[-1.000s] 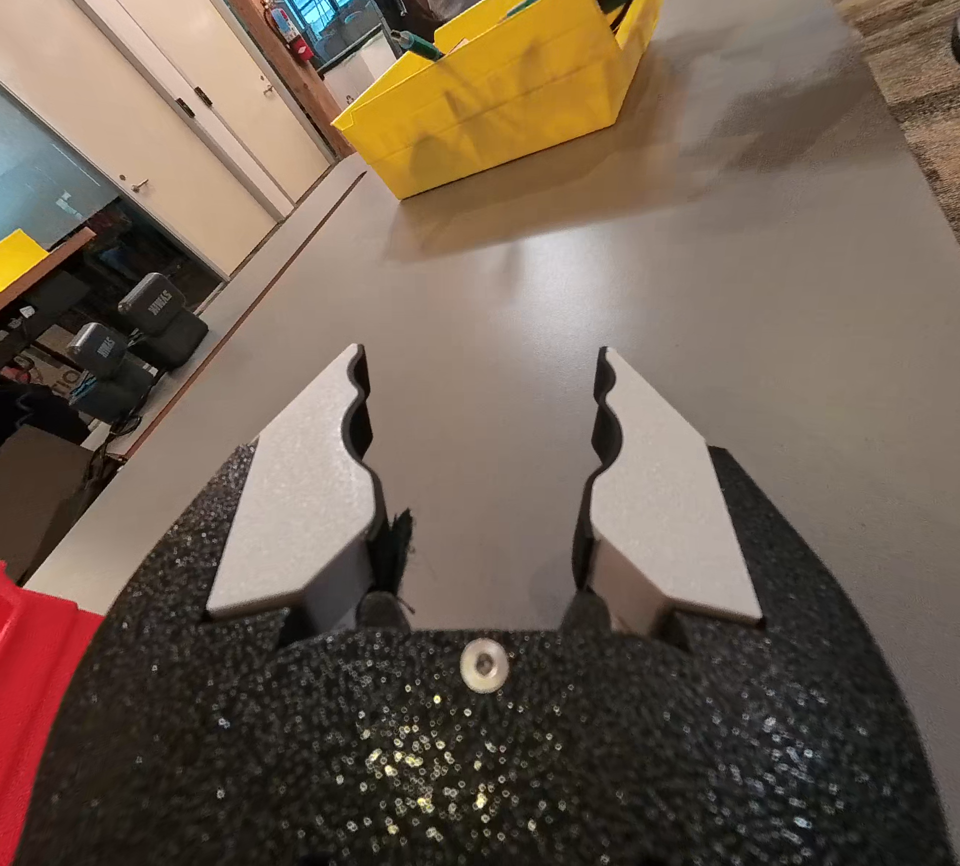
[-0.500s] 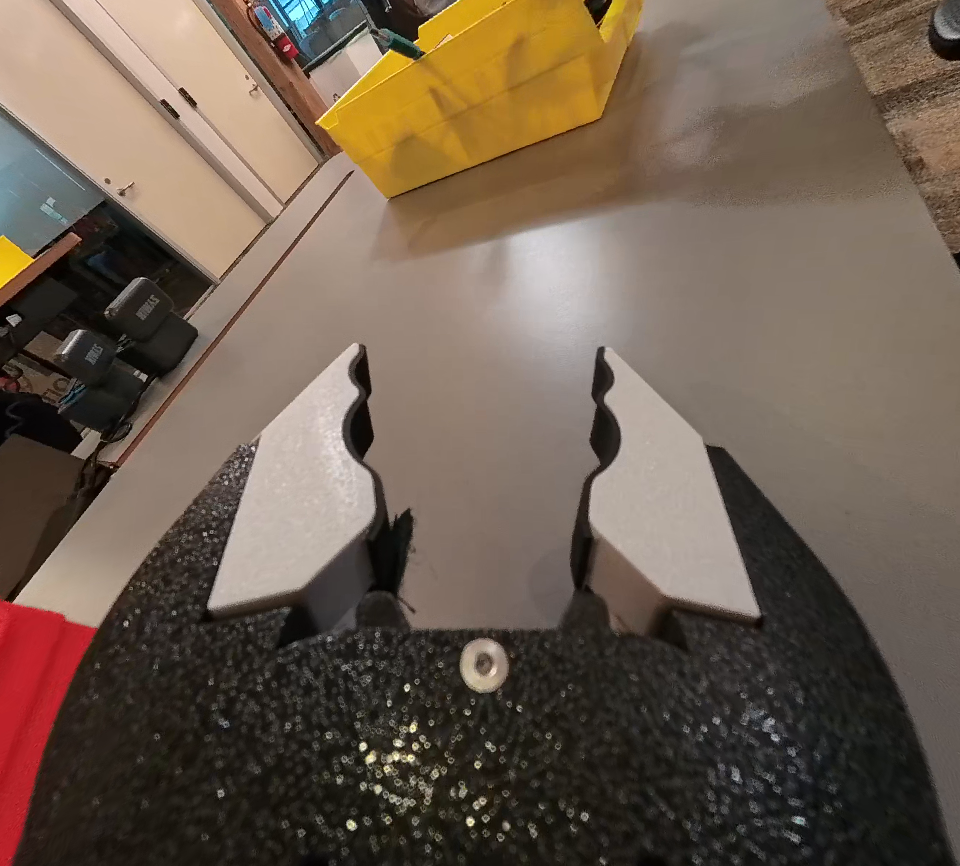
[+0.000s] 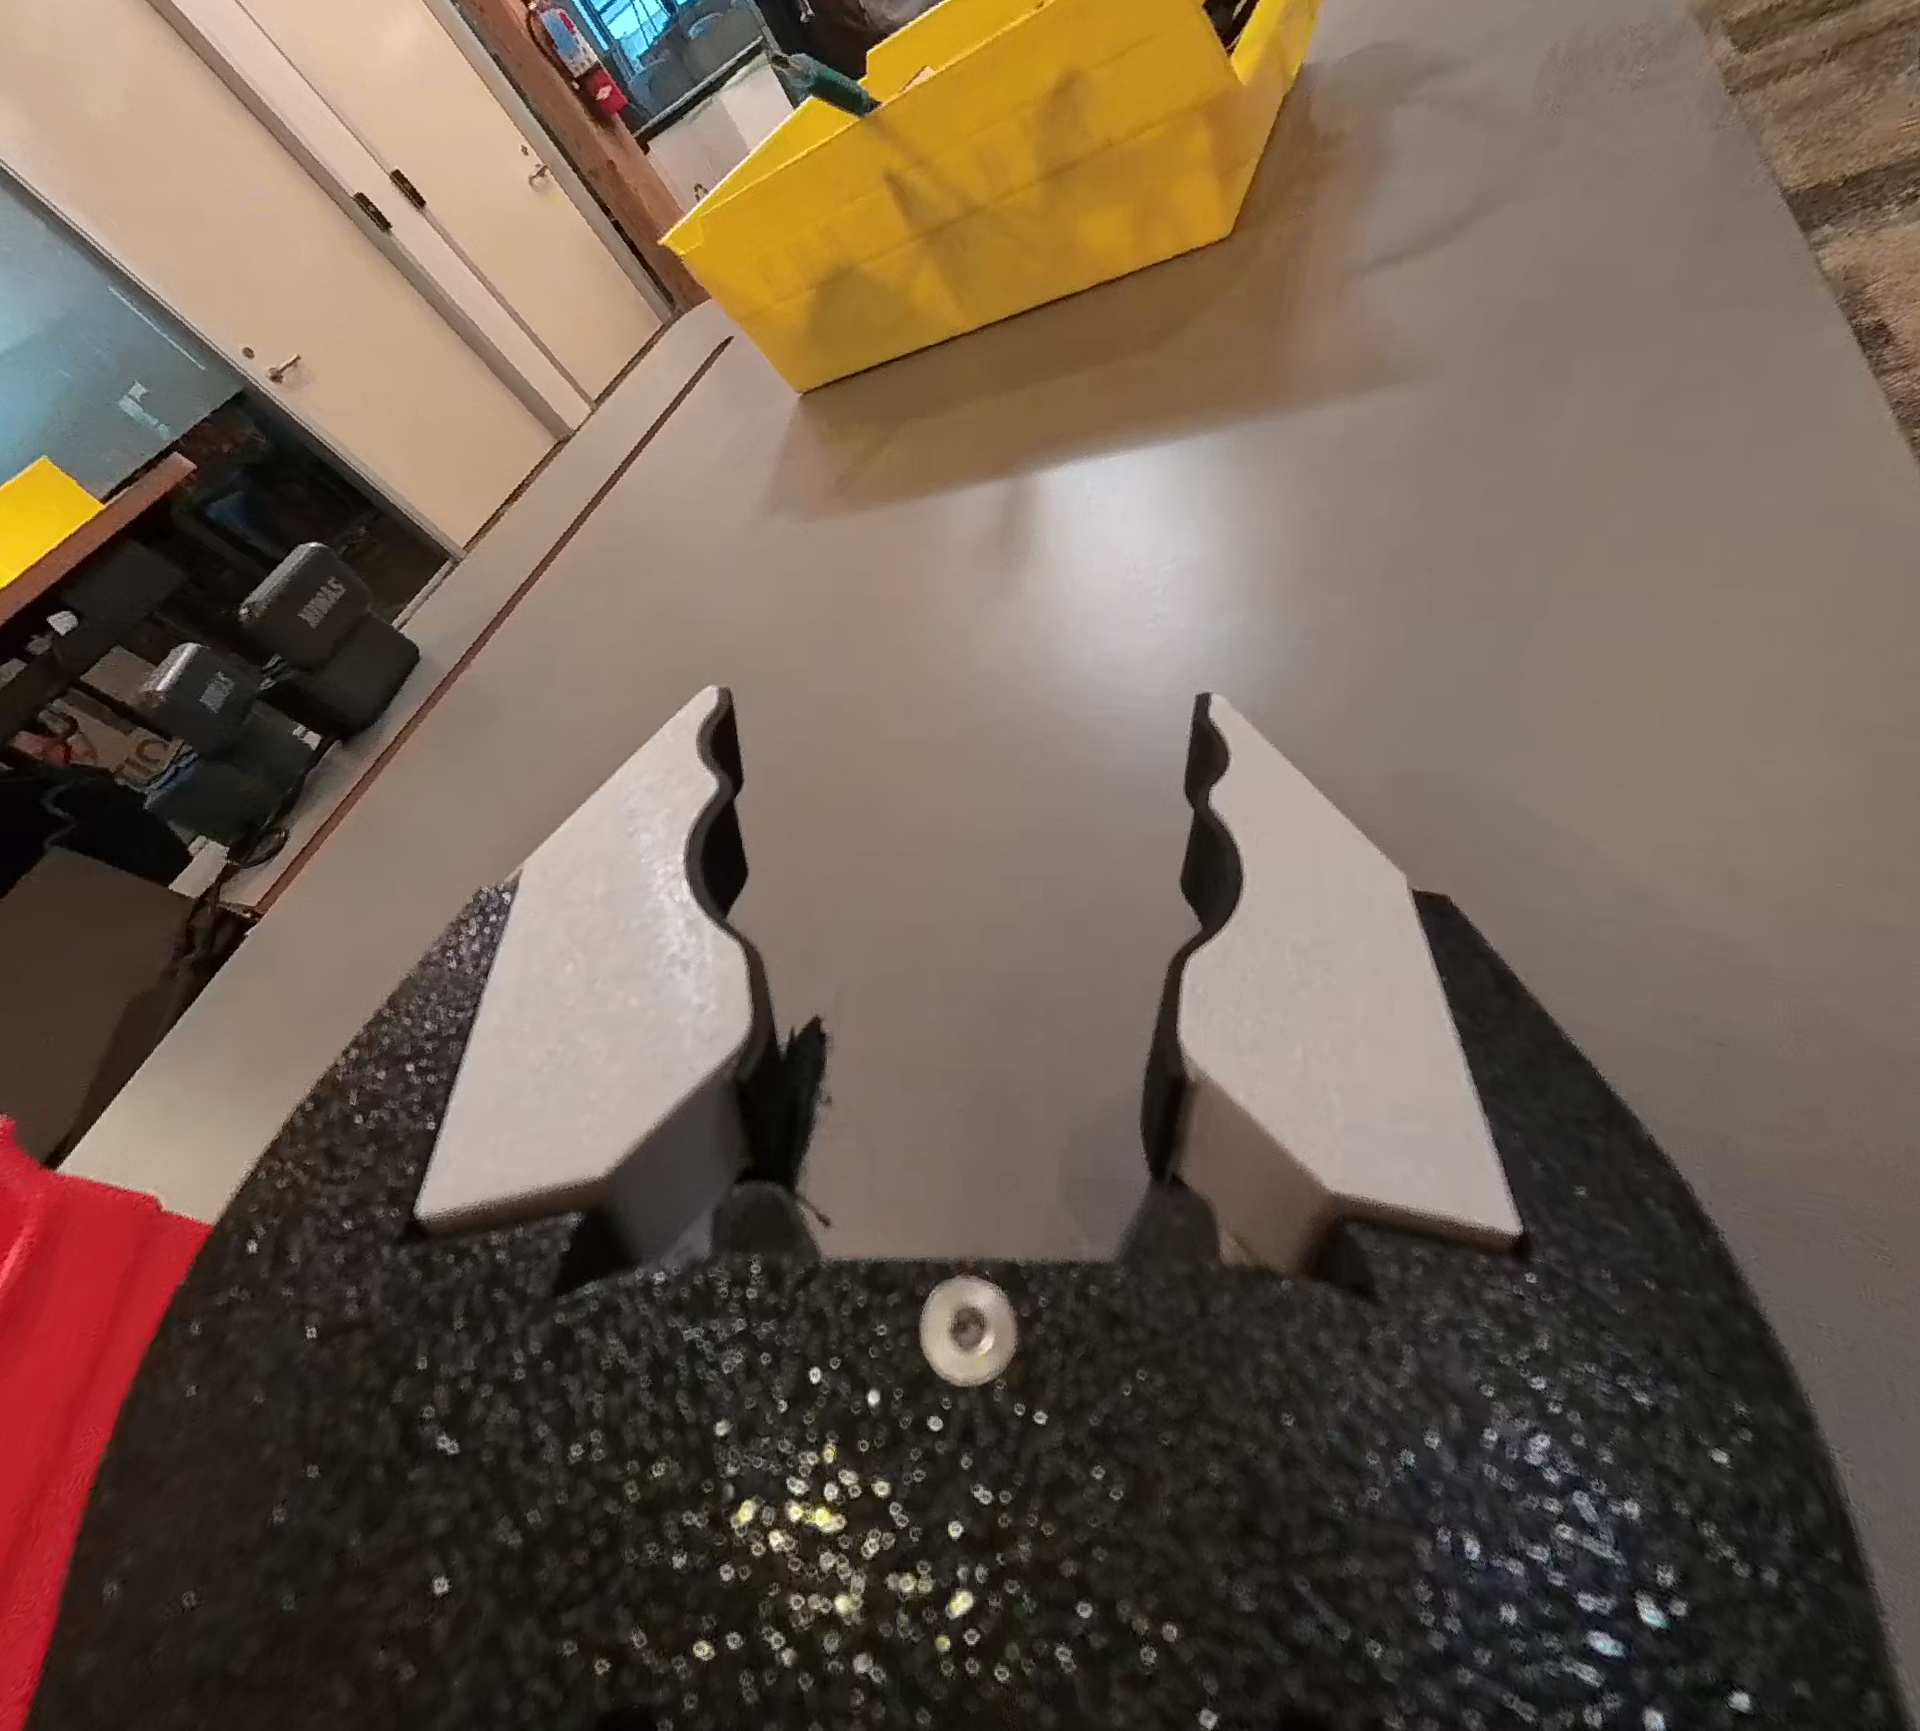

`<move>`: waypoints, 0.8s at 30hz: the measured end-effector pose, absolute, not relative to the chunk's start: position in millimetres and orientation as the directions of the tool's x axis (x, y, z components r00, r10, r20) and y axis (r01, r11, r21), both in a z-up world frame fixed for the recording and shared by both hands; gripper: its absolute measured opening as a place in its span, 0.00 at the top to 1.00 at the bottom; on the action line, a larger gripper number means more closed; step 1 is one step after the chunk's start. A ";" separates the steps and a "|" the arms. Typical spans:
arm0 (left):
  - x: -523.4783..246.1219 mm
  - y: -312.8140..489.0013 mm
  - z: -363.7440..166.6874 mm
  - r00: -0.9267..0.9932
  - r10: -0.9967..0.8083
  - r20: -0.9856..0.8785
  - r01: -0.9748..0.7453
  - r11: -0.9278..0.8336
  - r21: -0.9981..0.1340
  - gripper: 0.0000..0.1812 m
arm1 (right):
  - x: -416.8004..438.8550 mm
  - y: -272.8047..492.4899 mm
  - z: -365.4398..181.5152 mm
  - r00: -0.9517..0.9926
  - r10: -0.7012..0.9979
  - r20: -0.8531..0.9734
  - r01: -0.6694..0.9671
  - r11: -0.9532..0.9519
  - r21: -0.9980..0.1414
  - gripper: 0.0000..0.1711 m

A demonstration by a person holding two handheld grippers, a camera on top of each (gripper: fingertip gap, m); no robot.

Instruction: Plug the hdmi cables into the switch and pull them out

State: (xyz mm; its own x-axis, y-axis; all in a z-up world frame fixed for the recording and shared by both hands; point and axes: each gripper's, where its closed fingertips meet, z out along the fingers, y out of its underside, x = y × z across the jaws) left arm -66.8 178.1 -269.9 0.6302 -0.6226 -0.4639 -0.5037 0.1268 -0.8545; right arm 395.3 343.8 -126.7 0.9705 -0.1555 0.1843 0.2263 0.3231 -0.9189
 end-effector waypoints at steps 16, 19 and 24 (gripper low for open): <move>-89.0 194.1 -259.0 0.731 -0.513 -0.451 -0.472 0.097 -0.876 0.52 | 386.8 375.9 -196.1 0.994 0.061 0.095 0.075 0.278 -0.958 0.70; -101.8 197.4 -233.4 0.801 -0.405 -0.441 -0.442 0.096 -0.892 0.50 | 388.0 388.9 -211.5 0.990 0.090 0.107 0.094 0.132 -0.987 0.68; -105.2 180.5 -192.7 0.783 -0.308 -0.540 -0.542 0.087 -0.836 0.48 | 382.7 395.5 -223.3 0.983 0.151 0.103 0.099 0.036 -0.994 0.68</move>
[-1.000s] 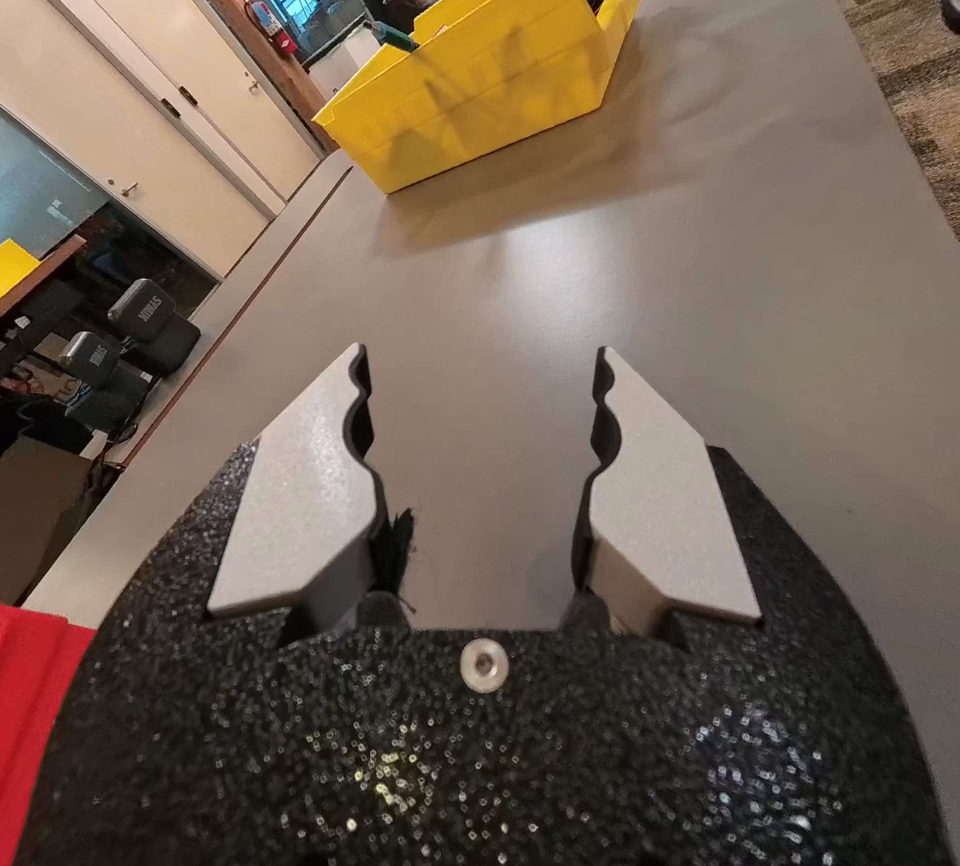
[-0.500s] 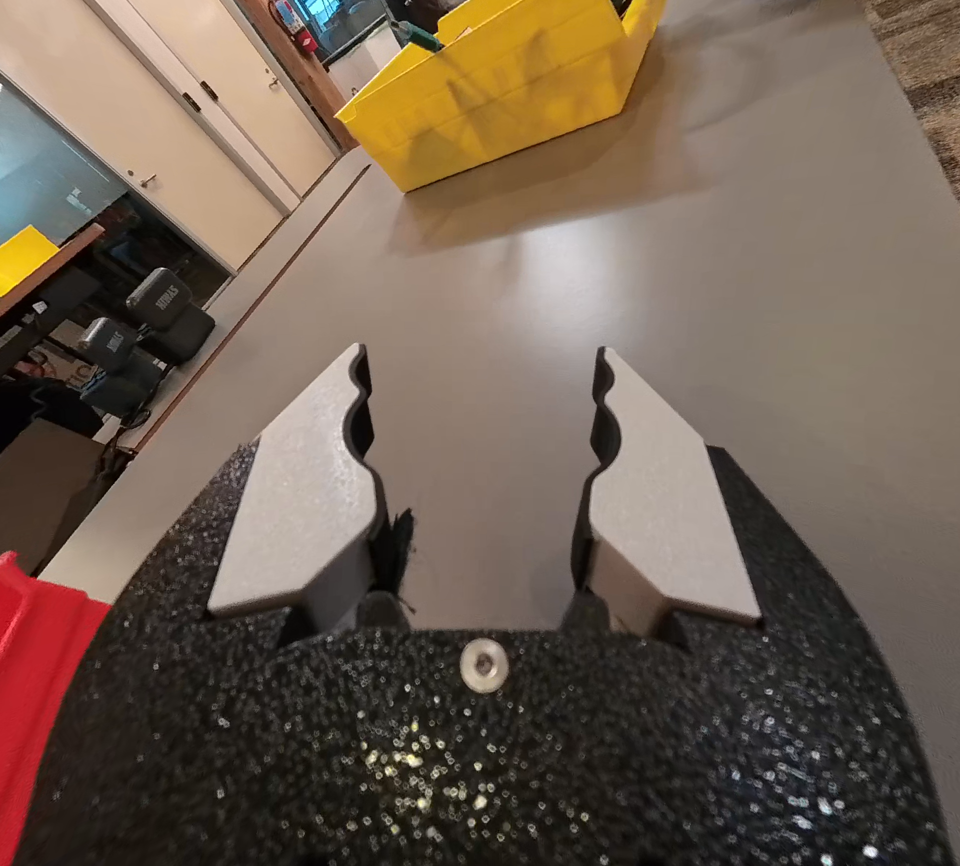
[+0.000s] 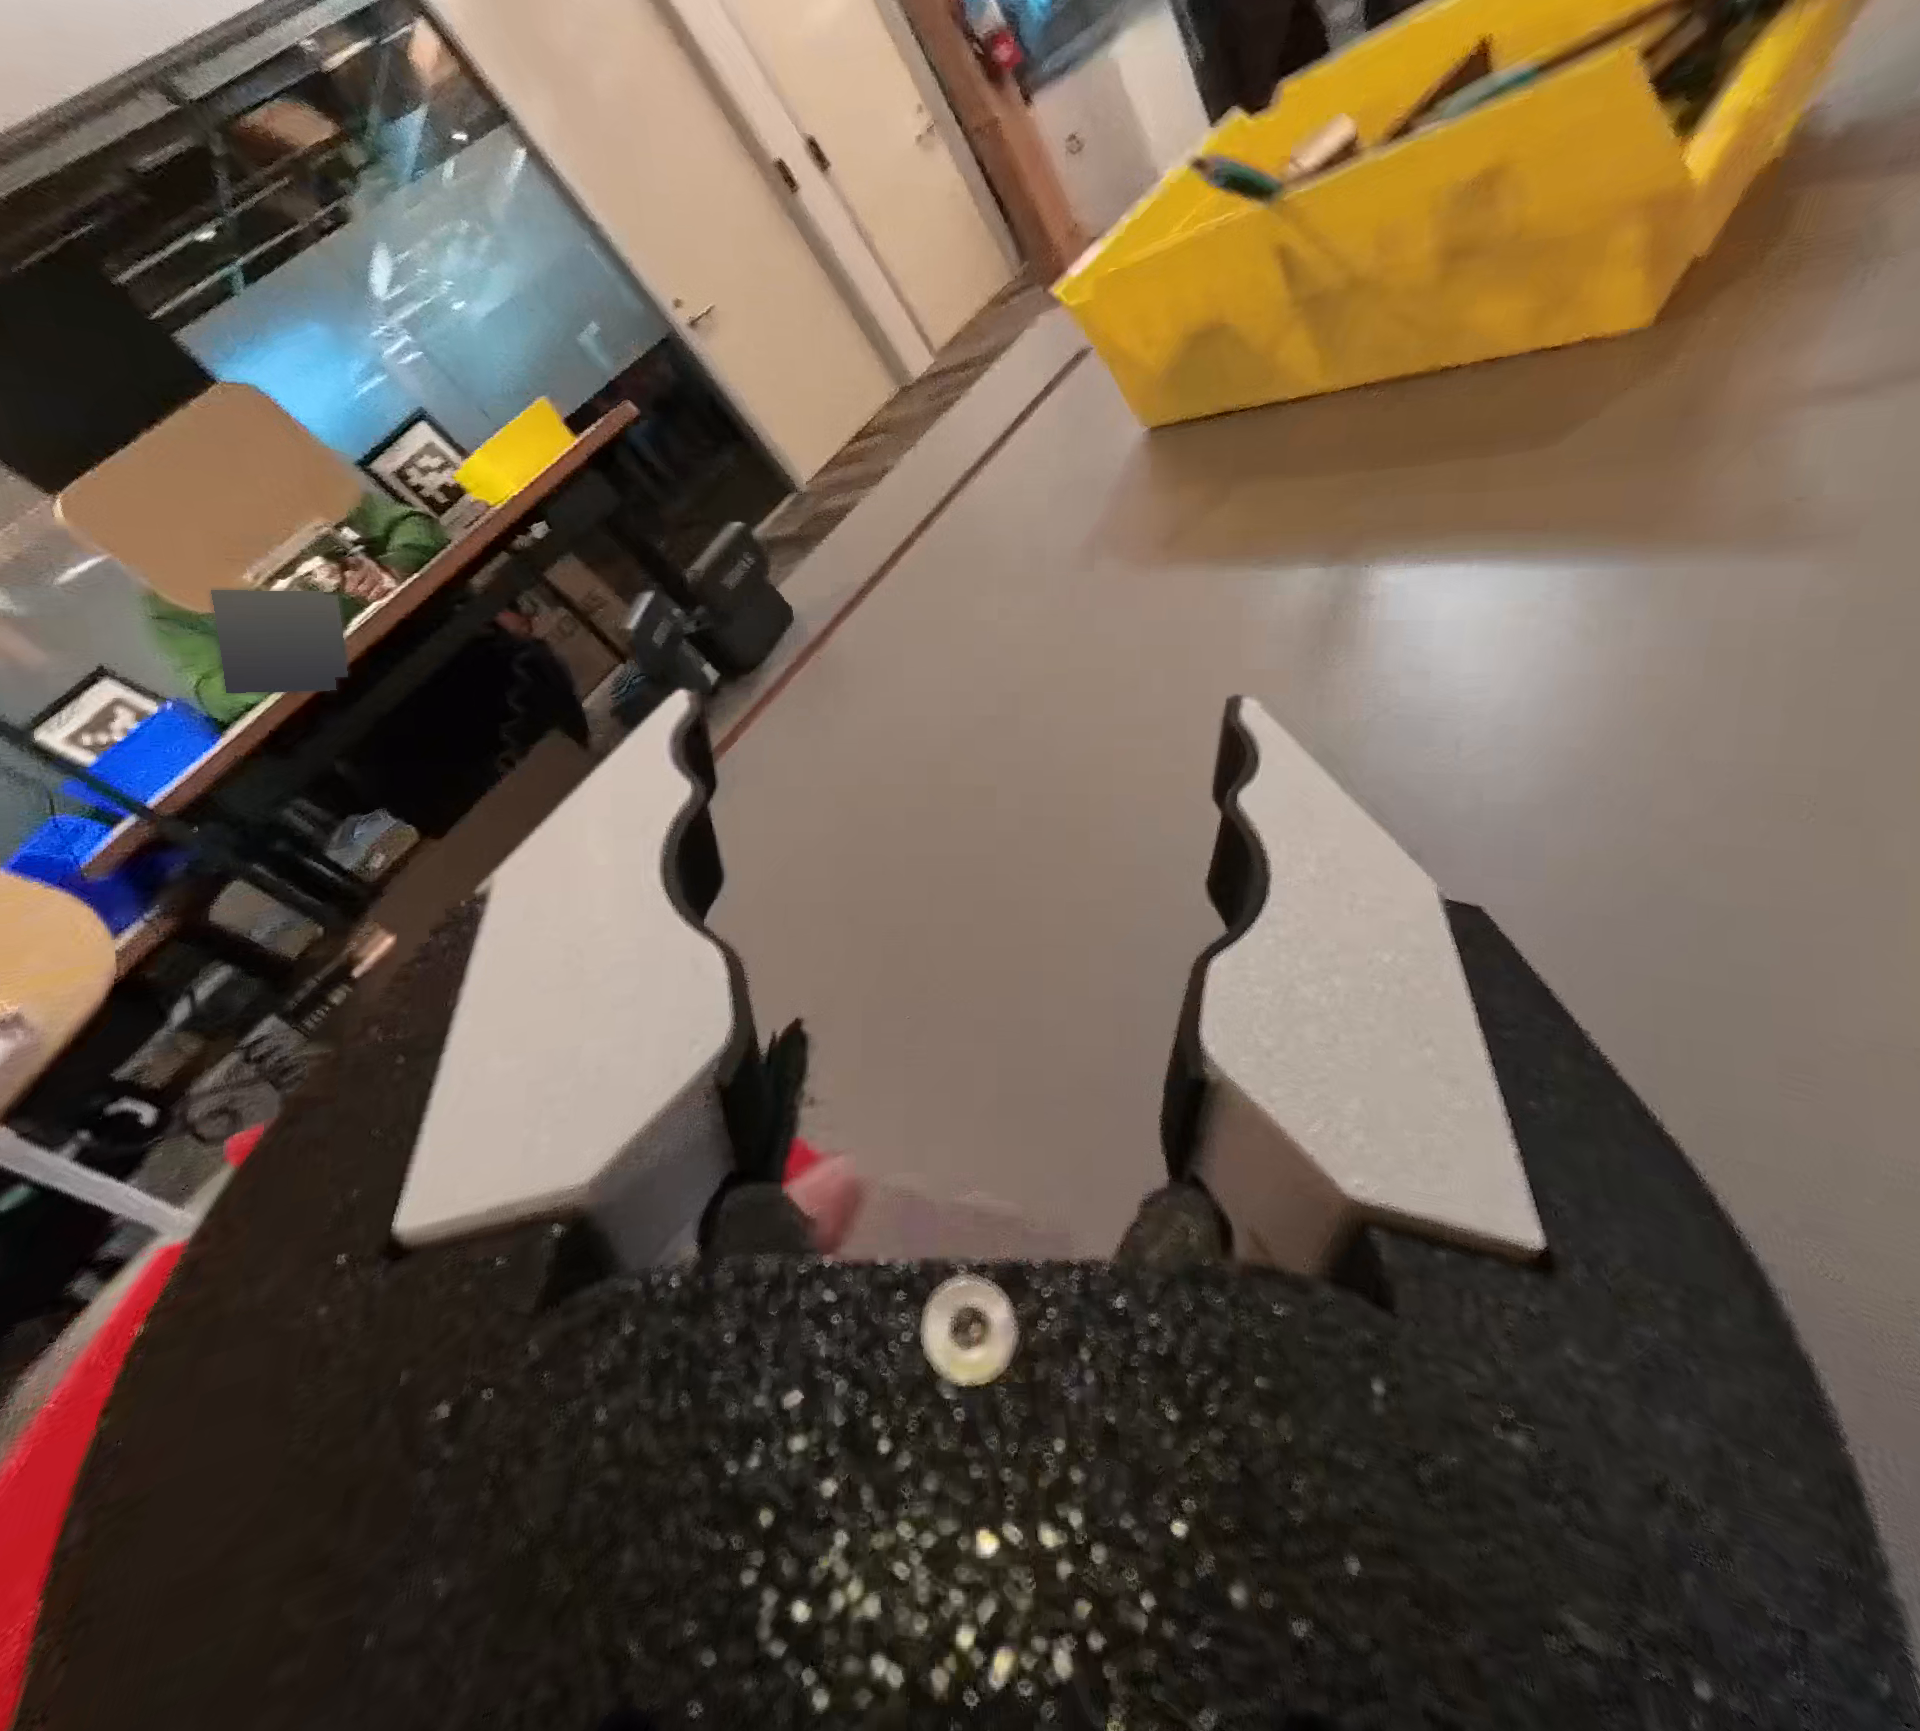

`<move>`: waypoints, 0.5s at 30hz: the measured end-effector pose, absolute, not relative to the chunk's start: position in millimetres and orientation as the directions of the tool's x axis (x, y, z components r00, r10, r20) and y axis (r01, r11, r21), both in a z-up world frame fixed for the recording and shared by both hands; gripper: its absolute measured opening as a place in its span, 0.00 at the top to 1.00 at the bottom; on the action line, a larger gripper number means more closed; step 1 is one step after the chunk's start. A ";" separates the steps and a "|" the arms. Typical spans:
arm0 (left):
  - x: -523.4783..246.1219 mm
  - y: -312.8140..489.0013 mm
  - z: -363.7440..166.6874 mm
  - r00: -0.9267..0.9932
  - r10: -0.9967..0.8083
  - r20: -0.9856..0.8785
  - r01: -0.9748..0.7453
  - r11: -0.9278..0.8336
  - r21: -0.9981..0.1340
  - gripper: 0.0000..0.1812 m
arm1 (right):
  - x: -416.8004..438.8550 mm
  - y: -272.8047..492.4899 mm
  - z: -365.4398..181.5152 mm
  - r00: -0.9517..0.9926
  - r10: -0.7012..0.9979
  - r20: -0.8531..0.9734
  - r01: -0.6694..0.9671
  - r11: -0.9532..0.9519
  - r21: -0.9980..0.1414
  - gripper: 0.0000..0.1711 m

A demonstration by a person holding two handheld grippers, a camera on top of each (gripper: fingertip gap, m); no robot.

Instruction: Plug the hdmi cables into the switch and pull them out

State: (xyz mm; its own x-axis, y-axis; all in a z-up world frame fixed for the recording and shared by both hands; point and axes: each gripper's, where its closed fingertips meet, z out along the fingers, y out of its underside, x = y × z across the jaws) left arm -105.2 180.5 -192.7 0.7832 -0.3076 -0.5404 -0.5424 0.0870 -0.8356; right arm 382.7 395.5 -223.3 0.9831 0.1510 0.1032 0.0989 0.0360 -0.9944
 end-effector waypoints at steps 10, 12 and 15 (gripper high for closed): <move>-172.8 130.6 -179.6 0.708 -0.117 -0.697 -0.706 -0.150 -0.692 0.31 | 375.4 410.7 -247.1 0.949 0.172 0.264 0.285 -0.108 -0.952 0.75; -193.3 128.9 -200.6 0.700 -0.135 -0.702 -0.707 -0.270 -0.653 0.18 | 371.3 412.5 -248.1 0.937 0.190 0.294 0.318 -0.109 -0.942 0.81; -234.2 123.0 -232.7 0.628 -0.151 -0.763 -0.727 -0.464 -0.506 0.13 | 371.6 415.1 -249.1 0.935 0.186 0.301 0.326 -0.122 -0.938 0.83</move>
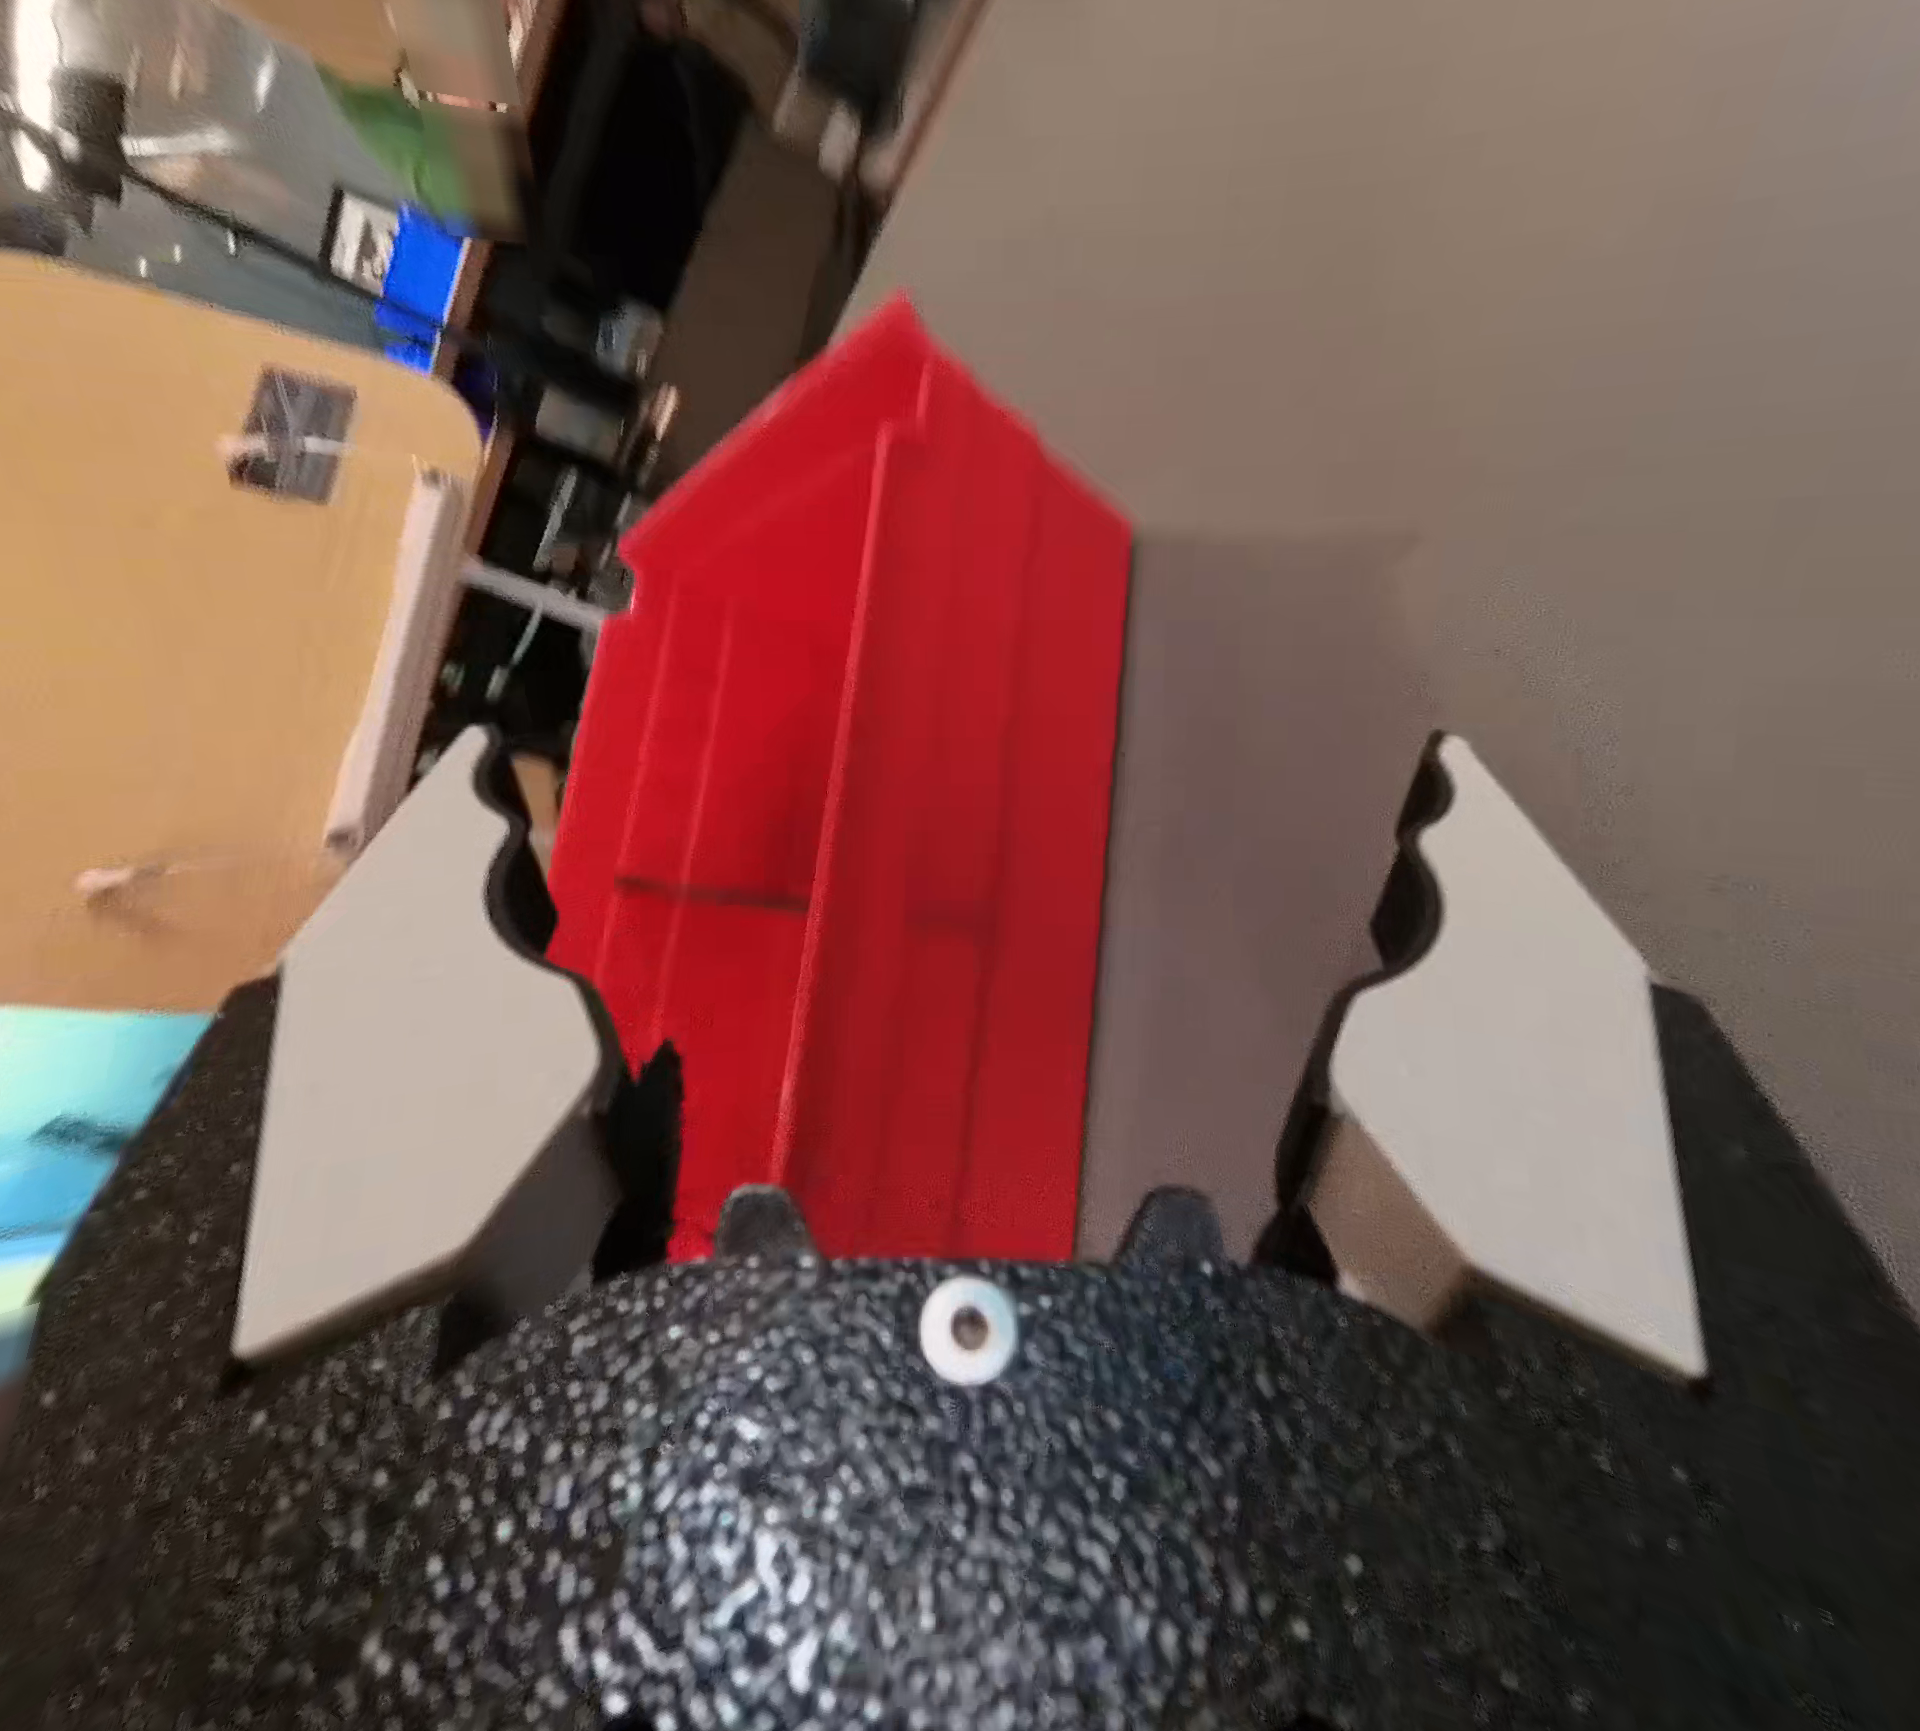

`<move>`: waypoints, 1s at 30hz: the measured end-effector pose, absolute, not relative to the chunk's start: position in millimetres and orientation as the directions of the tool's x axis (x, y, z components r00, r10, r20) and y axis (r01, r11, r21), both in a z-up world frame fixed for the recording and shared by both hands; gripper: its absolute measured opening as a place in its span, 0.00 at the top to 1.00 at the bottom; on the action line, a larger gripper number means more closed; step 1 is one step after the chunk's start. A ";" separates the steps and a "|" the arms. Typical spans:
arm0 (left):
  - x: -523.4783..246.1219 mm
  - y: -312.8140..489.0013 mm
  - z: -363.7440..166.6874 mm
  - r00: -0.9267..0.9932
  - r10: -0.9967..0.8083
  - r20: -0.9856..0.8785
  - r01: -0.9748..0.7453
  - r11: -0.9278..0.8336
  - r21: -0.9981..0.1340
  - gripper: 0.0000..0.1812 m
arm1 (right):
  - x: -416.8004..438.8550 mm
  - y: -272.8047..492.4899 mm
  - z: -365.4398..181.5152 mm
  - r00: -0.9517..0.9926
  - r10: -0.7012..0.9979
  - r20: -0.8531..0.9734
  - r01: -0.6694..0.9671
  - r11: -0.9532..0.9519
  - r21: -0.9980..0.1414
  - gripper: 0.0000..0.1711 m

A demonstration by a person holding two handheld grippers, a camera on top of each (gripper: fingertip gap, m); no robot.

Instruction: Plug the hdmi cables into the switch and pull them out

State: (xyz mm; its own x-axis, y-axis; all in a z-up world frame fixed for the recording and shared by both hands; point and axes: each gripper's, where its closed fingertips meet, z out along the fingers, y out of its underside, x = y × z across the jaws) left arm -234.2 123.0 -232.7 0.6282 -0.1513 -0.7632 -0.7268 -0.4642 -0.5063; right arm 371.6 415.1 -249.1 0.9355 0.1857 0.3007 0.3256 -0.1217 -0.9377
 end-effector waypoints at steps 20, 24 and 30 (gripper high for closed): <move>-302.0 93.3 -249.6 0.595 -0.184 -0.782 -0.709 -0.578 -0.404 0.73 | 334.7 387.6 -247.4 0.939 0.332 0.091 0.139 -0.125 -0.982 0.99; -313.2 80.8 -245.7 0.687 -0.185 -0.703 -0.647 -0.596 -0.476 0.58 | 317.6 382.8 -247.5 0.923 0.363 0.130 0.181 -0.112 -0.977 0.98; -321.8 68.2 -257.4 0.773 -0.272 -0.572 -0.601 -0.602 -0.526 0.64 | 284.8 377.2 -247.6 0.892 0.422 0.164 0.223 -0.095 -0.970 0.96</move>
